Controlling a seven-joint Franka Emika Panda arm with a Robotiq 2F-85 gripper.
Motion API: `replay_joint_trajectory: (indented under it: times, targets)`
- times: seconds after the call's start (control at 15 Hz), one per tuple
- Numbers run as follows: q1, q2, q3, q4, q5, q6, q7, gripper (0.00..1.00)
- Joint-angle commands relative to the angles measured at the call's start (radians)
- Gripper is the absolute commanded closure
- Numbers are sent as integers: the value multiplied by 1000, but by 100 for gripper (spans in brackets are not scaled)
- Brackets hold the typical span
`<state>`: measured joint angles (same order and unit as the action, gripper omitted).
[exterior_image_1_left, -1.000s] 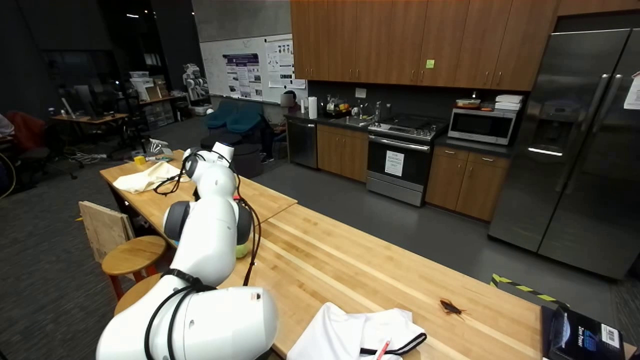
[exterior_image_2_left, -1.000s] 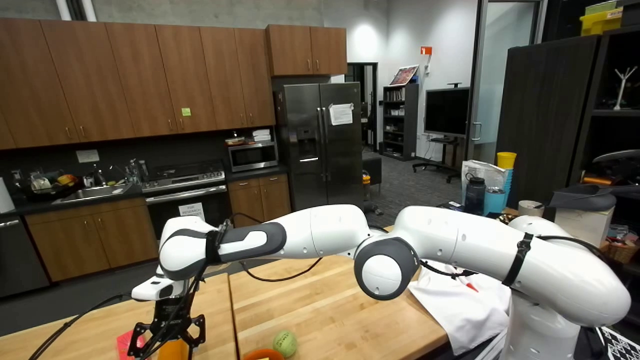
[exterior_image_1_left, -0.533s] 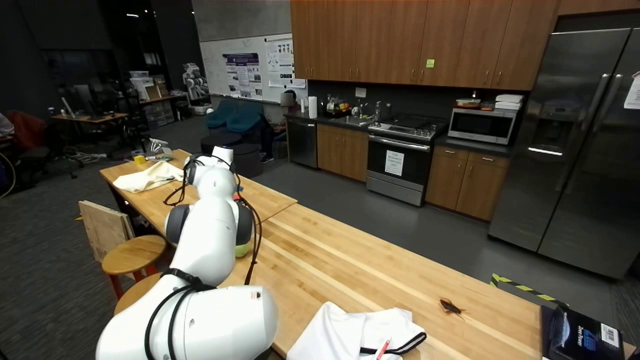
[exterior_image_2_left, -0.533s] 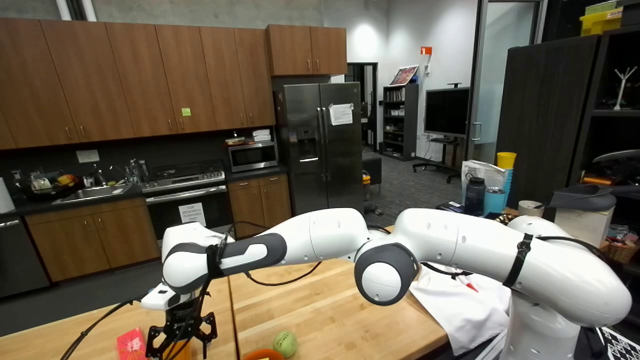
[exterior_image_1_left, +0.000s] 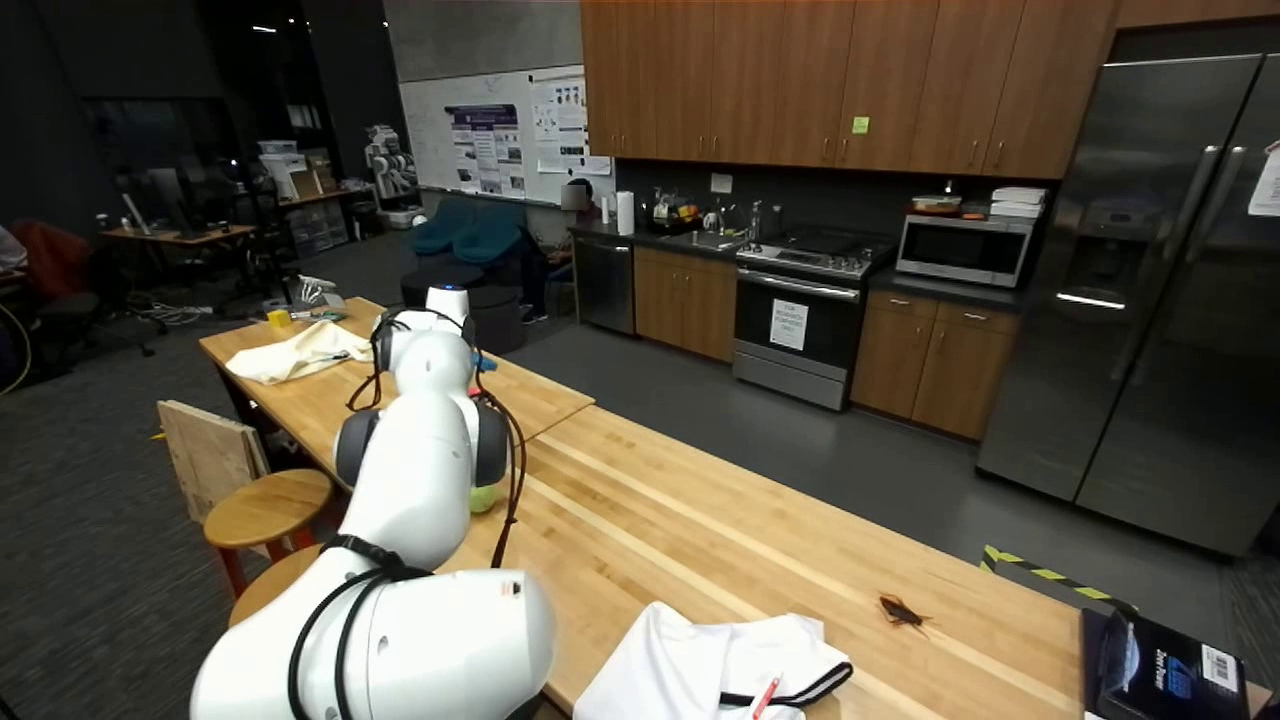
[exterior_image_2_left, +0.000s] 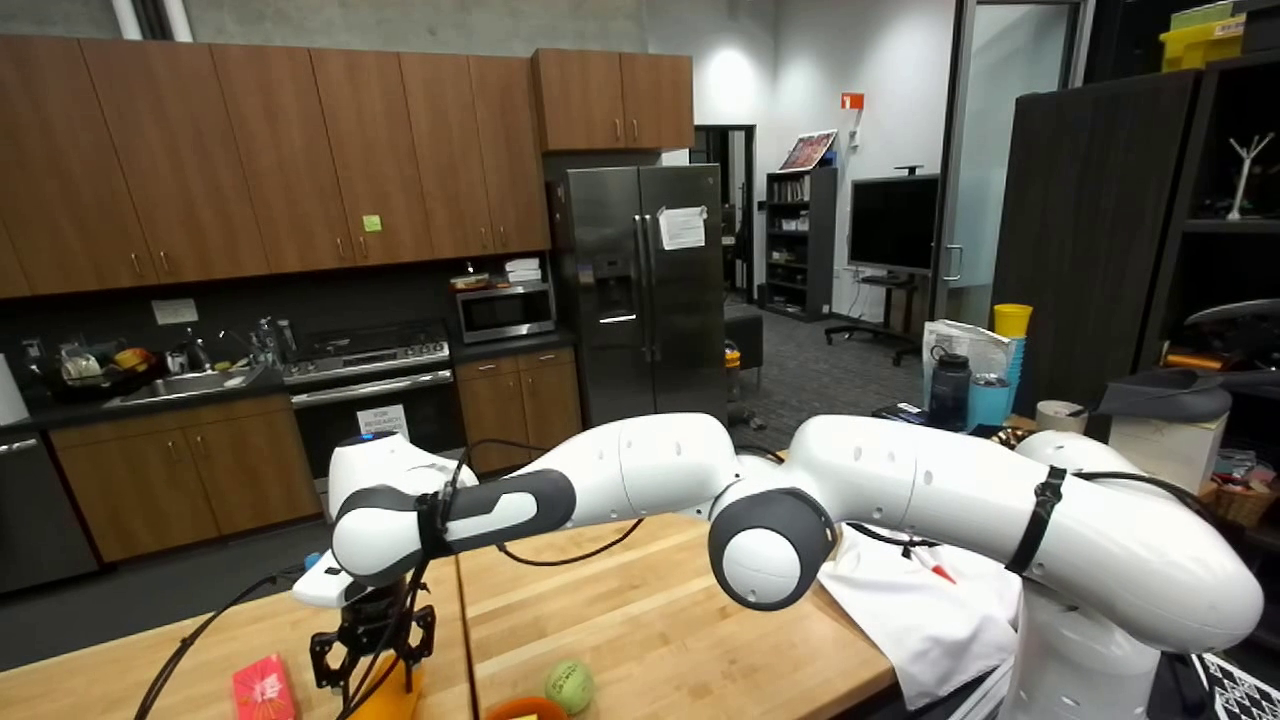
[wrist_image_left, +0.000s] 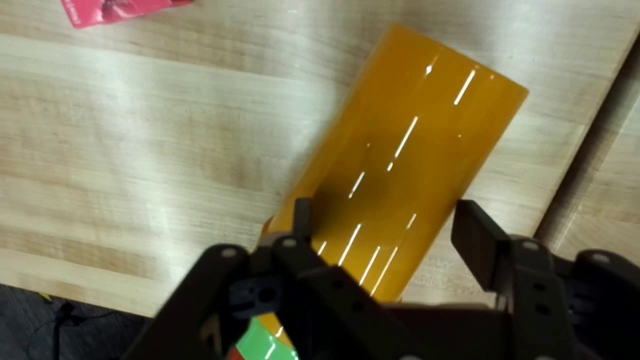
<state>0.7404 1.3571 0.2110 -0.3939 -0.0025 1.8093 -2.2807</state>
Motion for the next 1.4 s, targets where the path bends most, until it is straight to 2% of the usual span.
replay_joint_trajectory:
  times: [0.0, 0.33, 0.4, 0.47, 0.53, 0.6, 0.67, 0.73, 0.8, 0.87, 0.93, 1.0, 1.07, 1.13, 1.2, 1.27, 1.33]
  targets:
    - [-10, -34, -28, -64, -19, 24, 19, 59]
    - [-22, -47, -39, -69, -14, 25, 57, 86]
    - [-11, 19, -41, 60, -13, -36, 64, 91]
    - [-26, -52, -41, -69, -12, 16, 71, 98]
    - [-29, -52, -42, -68, -11, 13, 81, 100]
    - [-17, 17, -43, 63, -13, -45, 82, 100]
    - [-31, -54, -45, -68, -13, 5, 87, 100]
    - [-30, -57, -49, -71, -16, -4, 90, 74]
    - [-29, -61, -54, -75, -18, -15, 95, 74]
    - [-16, 4, -57, 50, -23, -94, 106, 69]
    - [-26, -74, -67, -88, -28, -66, 123, 64]
    - [-23, -81, -76, -93, -36, -97, 138, 58]
    - [-9, -16, -85, 37, -49, -189, 154, 50]
    - [-6, -19, -94, 38, -58, -230, 171, 44]
    - [-13, -94, -104, -96, -65, -209, 178, 36]
    - [-12, -87, -107, -86, -71, -216, 171, 30]
    - [-2, -12, -105, 47, -82, -277, 159, 24]
